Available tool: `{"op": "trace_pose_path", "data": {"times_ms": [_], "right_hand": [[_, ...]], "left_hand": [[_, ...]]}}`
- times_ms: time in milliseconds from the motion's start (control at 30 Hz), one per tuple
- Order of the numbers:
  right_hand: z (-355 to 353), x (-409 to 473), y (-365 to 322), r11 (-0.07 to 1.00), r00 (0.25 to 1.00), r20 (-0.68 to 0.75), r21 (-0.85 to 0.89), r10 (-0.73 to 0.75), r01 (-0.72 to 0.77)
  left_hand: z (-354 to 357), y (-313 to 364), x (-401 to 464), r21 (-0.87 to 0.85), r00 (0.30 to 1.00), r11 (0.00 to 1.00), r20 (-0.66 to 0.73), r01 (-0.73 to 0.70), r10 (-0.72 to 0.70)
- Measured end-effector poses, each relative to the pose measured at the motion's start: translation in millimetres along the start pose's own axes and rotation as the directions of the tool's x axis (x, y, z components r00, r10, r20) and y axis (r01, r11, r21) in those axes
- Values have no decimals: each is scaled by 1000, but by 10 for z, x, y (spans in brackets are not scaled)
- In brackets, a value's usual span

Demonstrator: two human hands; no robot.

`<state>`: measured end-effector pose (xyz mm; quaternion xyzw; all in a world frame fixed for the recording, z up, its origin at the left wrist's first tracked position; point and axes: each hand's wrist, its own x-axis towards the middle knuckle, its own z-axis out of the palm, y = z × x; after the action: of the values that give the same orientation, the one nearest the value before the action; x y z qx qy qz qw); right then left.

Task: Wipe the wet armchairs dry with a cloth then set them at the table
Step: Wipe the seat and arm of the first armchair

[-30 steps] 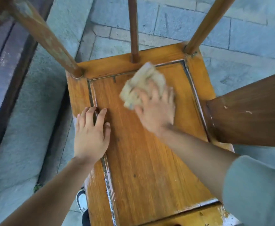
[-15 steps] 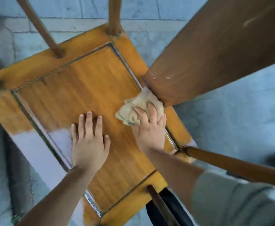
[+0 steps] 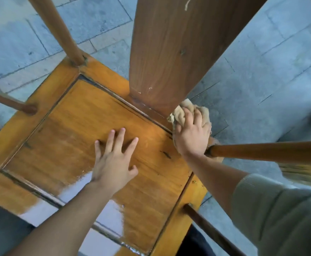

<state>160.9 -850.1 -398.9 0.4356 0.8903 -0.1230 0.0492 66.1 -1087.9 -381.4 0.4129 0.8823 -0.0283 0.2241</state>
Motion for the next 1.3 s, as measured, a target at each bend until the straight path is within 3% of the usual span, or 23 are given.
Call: {"op": "trace_pose_path", "data": {"times_ms": [67,133,300,400,467,500,567,667,833,900,1000,1133,1233,1300], "right_hand": [[149,-229,-5,999,996,-69,1,54,-54],[308,-612,-184,980,975,-104,41,198,-194],[395,-1437,-433,878,878,-52,98,475,-469],[232,-1414,-148,720,728,-54,214,683,-660],[112,-1235,41,617,624,-118,372,773,-694],[92,-1173,67,602,601,-154,420,785,-679],[167,-1170,-28,663,630,-225,378,743,-647],[437,-1556,-432,739,727,-149,223,670,-636],[684,-2635,-1345,796,816,-36,251,576,-551],[764,-3137,-1582,729,765,35,279,643,-625],[746,-3514,-1684,567,622,105,318,776,-760],[515,-3501,-1605,582,629,268,242,729,-777],[181,-3500,-1509,540,658,401,377,637,-752],[-62,-3591,-1476,514,675,501,438,542,-738]], "left_hand": [[11,67,8,20,1000,1000,30,-4,4],[41,36,-4,47,999,999,38,-10,8],[65,-170,28,97,991,988,-42,-121,126],[98,-405,64,126,949,948,-81,-292,303],[77,-579,119,157,911,911,-103,-382,399],[58,-662,166,176,895,893,-103,-414,435],[40,-755,247,198,874,869,-94,-453,477],[80,-812,138,220,870,855,-51,-470,491],[-64,-784,28,190,887,869,23,-457,461],[-89,-828,-53,183,885,867,60,-464,461],[-80,-904,-232,197,880,858,99,-474,464],[-89,-982,-733,241,867,846,293,-475,403],[-223,-930,-1221,177,815,871,477,-457,331],[-408,-803,-1583,176,795,873,522,-455,309]]}}
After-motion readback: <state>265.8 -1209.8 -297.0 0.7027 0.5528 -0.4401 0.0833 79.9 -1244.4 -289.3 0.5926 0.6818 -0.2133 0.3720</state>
